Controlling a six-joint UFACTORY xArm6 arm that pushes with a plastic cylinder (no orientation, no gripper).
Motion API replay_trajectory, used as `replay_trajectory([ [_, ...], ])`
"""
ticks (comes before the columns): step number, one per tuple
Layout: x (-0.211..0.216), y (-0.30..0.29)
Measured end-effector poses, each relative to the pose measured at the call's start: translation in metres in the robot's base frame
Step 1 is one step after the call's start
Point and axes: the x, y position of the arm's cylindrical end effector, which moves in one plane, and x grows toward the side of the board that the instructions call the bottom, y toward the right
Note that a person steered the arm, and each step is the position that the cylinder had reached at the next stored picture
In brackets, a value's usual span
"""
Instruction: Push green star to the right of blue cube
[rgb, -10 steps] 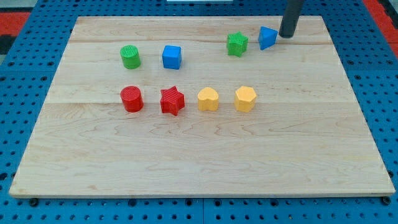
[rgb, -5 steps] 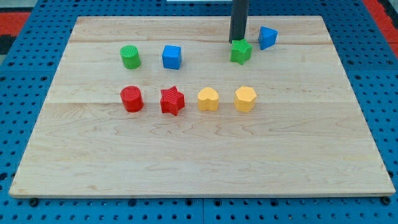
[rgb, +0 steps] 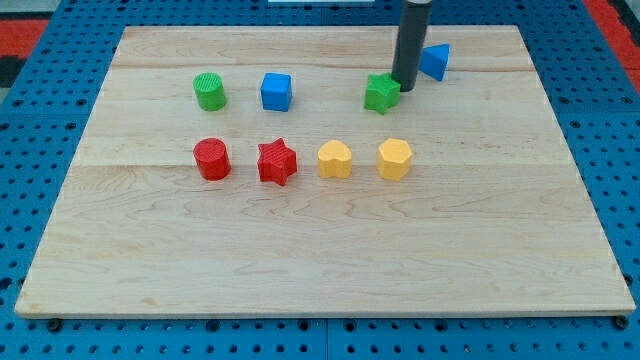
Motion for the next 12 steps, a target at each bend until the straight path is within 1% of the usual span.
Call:
replay_trajectory([
  [1, 0.012, 0.013],
  [2, 0.02, 0.012],
  [3, 0.018, -0.015],
  [4, 0.02, -0.021],
  [5, 0.053, -0.016],
  [6, 0.061, -0.036],
  [7, 0.061, -0.044],
  [10, 0.041, -0.048],
  [12, 0.041, -0.041],
])
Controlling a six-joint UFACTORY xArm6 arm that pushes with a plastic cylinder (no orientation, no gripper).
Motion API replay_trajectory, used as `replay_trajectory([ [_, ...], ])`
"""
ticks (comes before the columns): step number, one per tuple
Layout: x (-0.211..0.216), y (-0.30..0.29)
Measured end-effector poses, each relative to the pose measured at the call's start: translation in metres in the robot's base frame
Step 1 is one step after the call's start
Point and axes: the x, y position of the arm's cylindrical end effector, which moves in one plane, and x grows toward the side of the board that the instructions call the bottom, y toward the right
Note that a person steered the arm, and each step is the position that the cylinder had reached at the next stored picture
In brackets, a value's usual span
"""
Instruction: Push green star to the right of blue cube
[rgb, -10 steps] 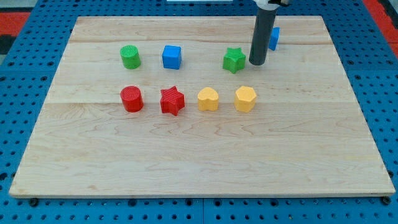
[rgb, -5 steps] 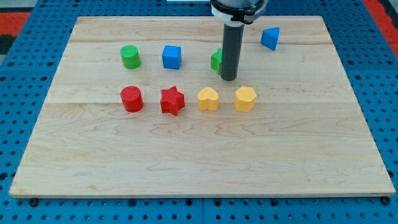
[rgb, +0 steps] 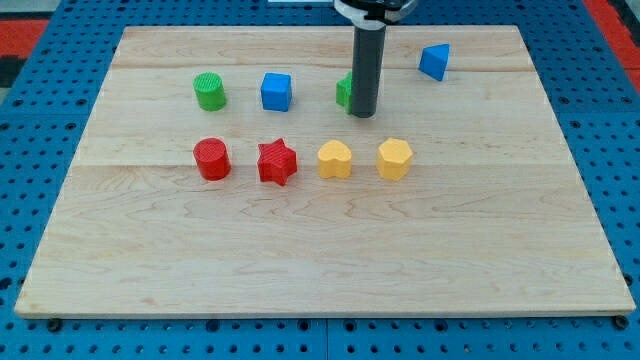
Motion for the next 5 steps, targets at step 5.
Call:
replay_trajectory([
  [5, -0.031, 0.024],
])
